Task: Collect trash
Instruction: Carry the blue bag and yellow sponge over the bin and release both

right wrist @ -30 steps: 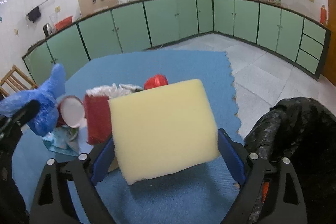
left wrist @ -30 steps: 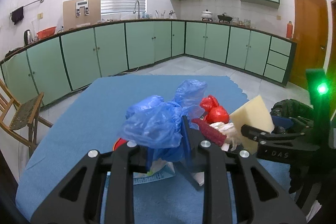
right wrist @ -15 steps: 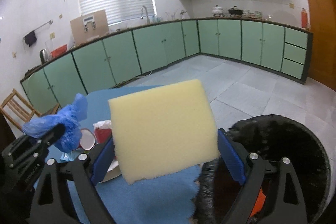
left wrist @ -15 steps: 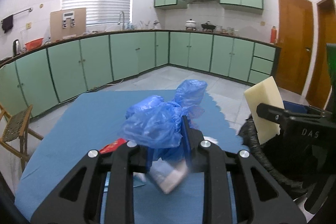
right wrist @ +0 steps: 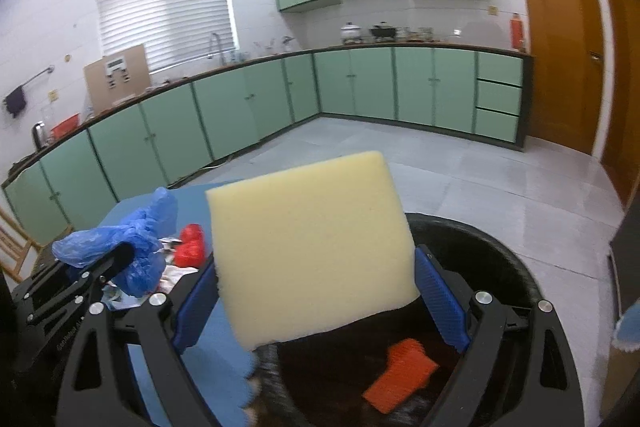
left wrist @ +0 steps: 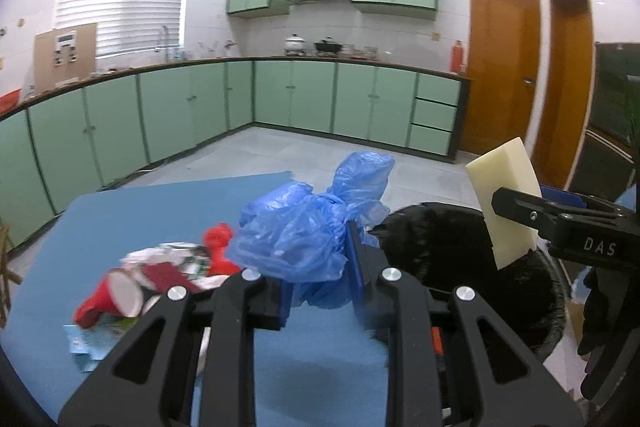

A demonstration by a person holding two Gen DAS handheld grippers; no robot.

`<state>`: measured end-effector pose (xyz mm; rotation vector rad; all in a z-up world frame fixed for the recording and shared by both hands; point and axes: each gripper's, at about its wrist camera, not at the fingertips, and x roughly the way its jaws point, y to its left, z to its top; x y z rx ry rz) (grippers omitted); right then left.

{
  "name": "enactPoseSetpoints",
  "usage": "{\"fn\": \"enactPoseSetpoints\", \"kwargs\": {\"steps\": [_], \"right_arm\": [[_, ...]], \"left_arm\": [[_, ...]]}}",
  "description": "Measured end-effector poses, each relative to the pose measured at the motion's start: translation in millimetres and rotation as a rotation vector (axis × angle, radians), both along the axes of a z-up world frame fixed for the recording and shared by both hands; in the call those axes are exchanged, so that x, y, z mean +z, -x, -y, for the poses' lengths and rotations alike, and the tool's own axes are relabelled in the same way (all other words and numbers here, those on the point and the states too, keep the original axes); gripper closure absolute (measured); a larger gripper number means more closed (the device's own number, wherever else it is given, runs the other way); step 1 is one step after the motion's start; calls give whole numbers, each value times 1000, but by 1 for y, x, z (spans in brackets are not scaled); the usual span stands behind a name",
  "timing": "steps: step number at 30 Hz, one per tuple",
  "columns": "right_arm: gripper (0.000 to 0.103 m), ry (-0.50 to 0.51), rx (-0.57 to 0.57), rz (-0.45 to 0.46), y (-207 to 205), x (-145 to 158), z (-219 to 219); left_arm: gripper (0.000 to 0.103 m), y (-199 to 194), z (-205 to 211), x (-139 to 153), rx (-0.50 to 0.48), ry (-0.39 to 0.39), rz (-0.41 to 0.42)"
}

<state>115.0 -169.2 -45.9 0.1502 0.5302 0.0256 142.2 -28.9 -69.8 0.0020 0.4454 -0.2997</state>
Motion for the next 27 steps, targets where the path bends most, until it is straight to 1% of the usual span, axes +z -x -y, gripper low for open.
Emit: {"fn": "enactPoseSetpoints", "kwargs": {"steps": [4,10,19,21,24,26,27], "right_arm": [[13,6,-57,-12,6,-5,27],[13,1,-120,-37,11,-17,59],[13,-18,-175,-84,8,-39,100],[11,-23,-179,-97,6,-43,104],[10,-26,-197,-114,5,-49,114],[9,-34,-211,-118,6,-53,119],[8,-39,-220,-119,7,-54,121]], "left_arm": [[81,-3,30,-5,-64,7,-9],[81,-11,72,-17,-132,11,-30],[81,-25,106,-44,-200,-6,-94],[80,-30,112,-47,-212,-12,-102],[69,-32,118,-53,-229,-26,-110],[49,-32,119,-56,-246,-22,-114],[45,-31,118,-56,-249,-20,-114]]}}
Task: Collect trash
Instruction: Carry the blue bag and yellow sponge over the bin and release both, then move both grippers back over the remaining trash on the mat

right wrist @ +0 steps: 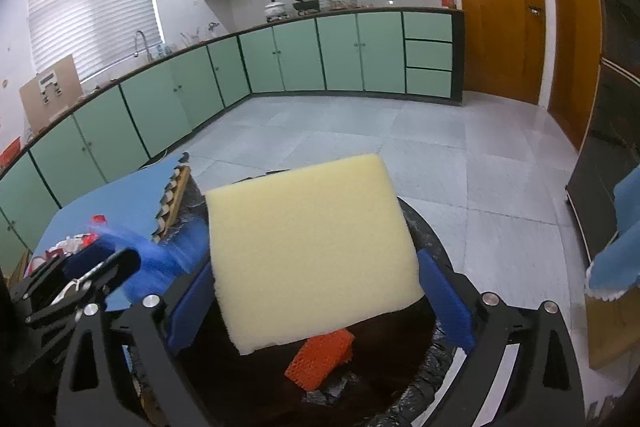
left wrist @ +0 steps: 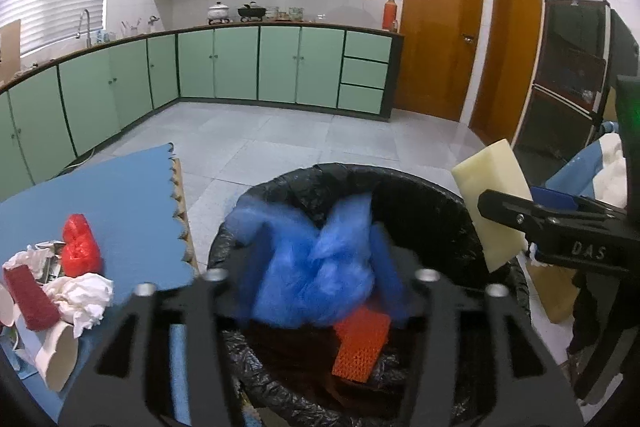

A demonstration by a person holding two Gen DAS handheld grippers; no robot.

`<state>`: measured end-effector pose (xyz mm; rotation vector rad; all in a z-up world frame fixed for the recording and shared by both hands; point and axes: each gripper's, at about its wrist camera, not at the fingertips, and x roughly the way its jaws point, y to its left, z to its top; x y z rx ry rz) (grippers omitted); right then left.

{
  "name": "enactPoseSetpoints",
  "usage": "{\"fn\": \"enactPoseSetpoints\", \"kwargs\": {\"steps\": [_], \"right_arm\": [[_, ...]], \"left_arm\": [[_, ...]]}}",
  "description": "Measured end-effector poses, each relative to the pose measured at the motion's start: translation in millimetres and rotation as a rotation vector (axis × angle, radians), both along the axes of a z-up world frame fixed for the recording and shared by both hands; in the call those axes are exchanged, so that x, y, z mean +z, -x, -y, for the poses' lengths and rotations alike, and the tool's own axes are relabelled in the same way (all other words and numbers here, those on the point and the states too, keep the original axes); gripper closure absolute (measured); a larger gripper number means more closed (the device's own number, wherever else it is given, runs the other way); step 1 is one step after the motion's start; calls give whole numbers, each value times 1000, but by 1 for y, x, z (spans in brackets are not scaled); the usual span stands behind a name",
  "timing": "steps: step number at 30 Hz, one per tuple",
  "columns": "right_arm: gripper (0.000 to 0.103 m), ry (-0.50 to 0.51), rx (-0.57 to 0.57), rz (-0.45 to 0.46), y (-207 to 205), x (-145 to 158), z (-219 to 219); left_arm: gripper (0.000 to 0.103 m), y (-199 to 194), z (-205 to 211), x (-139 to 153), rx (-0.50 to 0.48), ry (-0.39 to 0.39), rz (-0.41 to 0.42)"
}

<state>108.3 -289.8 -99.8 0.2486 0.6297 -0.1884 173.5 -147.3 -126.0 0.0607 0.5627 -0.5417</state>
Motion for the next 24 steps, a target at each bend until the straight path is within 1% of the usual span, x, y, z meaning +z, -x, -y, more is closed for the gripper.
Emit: {"fn": "enactPoseSetpoints", "kwargs": {"steps": [1,5,8,12,14,18,21,24], "right_arm": [[7,-4,-7,-1,1,-1,1],[6,-25,-38,8,6,-1,6],[6,-29,-29,-11,4,-2,5],[6,-26,-15,6,7,3,-4],[6,-25,1,19,8,7,-13],[6,-18,44,44,4,14,-35],[6,-14,88,62,0,17,-59],[6,-14,143,80,-6,19,-88]], "left_arm": [[41,0,-2,-1,-1,4,2],[36,1,-11,-3,8,4,0],[32,-2,-22,0,33,5,-3],[29,-1,-39,4,71,8,-8],[27,1,-52,8,100,7,-2],[26,9,-84,17,165,-14,30],[26,16,-117,27,240,-32,64],[25,23,-157,36,335,-56,95]]}}
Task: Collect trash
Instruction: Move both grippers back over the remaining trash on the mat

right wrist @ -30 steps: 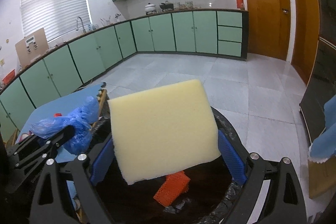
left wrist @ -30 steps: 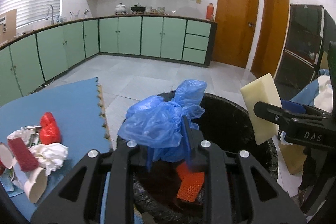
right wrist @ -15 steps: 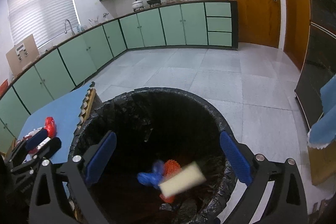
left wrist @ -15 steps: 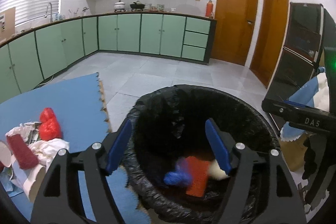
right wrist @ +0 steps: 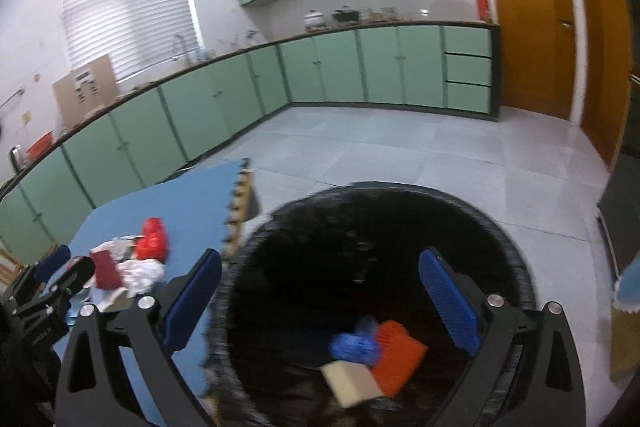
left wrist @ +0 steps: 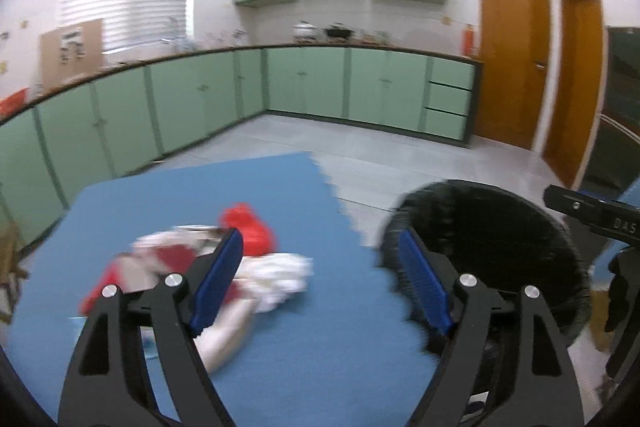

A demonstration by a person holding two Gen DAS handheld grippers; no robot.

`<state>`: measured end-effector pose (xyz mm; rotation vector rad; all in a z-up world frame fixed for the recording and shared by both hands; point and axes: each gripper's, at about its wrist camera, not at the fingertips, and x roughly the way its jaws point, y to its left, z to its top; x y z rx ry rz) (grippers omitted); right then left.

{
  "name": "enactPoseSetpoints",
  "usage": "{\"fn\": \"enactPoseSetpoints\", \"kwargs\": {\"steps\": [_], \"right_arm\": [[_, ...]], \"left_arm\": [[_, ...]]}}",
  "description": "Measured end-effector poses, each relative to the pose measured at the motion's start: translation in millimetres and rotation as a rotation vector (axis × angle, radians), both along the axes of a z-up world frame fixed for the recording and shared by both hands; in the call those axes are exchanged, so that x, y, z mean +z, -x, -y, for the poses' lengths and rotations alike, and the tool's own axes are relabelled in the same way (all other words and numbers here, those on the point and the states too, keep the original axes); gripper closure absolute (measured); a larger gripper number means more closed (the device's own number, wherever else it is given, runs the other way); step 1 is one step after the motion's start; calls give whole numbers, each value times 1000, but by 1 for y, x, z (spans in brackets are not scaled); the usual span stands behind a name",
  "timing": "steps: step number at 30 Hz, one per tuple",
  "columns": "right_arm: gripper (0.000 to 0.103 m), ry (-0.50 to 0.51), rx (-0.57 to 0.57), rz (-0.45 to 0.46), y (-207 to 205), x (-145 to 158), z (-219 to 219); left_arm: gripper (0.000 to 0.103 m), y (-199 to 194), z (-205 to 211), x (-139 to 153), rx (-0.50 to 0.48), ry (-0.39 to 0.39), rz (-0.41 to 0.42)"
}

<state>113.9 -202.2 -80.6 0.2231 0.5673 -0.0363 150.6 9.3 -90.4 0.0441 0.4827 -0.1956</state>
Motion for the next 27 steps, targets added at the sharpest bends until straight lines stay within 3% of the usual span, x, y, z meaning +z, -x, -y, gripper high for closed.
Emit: {"fn": "enactPoseSetpoints", "kwargs": {"steps": [13,27], "right_arm": [[7,38,264,35,-35,-6,-142],[28,63,473,-30,-73,-43,-250]], "left_arm": [[25,11,-120,1,281,-56,-6],[27,9,-185,-26,378,-64,-67]]}}
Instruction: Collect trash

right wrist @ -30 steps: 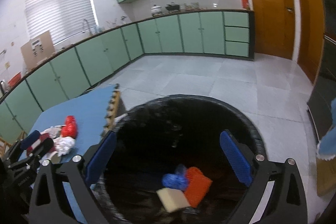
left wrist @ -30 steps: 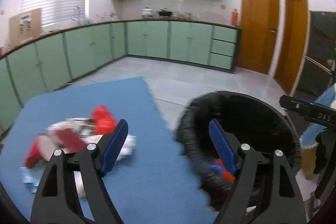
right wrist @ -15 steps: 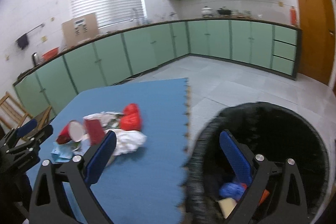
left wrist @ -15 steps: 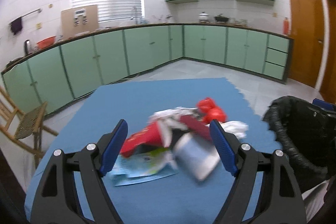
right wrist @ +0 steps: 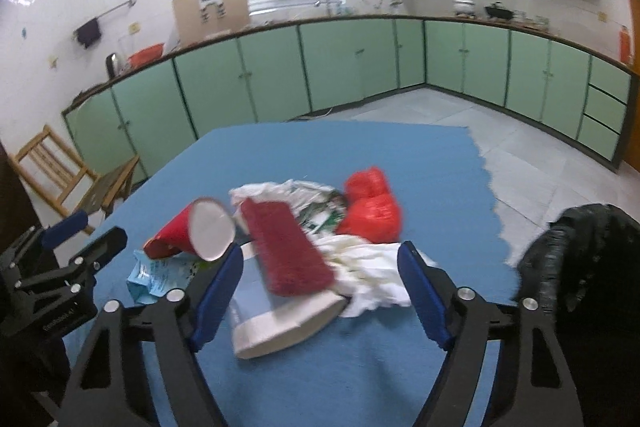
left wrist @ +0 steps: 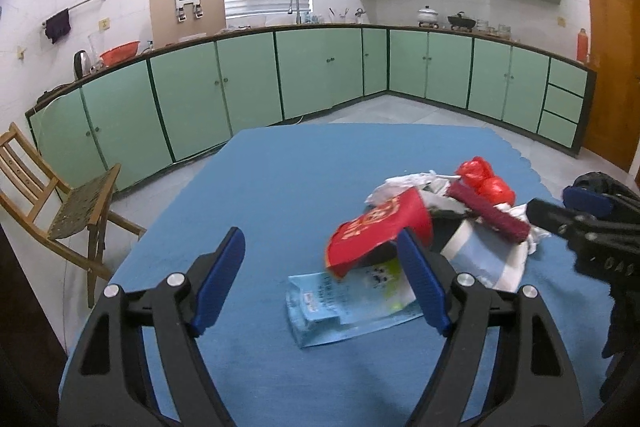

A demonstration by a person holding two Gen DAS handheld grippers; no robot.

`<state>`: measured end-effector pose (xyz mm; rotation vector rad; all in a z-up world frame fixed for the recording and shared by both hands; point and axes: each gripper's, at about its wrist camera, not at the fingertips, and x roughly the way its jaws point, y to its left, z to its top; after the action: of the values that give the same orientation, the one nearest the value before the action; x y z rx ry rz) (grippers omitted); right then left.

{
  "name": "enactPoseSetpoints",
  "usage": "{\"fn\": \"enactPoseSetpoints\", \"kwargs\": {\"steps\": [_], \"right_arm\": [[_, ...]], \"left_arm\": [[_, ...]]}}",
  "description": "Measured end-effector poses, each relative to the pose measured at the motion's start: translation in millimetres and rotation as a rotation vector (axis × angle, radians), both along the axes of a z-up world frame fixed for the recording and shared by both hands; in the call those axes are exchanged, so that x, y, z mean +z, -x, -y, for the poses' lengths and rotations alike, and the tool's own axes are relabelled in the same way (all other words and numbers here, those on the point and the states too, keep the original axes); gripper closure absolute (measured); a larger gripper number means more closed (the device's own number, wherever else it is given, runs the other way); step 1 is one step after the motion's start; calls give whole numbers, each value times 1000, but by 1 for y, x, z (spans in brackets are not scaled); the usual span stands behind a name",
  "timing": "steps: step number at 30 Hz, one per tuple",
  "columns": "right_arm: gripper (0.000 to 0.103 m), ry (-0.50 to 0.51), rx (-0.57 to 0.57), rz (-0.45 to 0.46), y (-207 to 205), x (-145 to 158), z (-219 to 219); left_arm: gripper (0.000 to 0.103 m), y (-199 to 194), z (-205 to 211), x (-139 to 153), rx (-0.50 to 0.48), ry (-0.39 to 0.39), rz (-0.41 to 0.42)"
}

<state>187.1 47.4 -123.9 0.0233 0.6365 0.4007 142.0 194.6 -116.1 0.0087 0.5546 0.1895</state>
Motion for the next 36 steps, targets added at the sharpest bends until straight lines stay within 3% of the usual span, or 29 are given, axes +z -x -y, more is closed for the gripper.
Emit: {"fn": "enactPoseSetpoints", "kwargs": {"steps": [6,22,36], "right_arm": [[39,38,31,-33,-9,-13,-17],[87,57,34,-51,-18,-22,-13],[90,-3,34,-21,-16,-7,2]], "left_arm": [[28,-5,-7,-7,-1,22,-10],[30,-20,7,-21,-54,49,-46],[53,-53,27,-35,-142,29,-96]]}}
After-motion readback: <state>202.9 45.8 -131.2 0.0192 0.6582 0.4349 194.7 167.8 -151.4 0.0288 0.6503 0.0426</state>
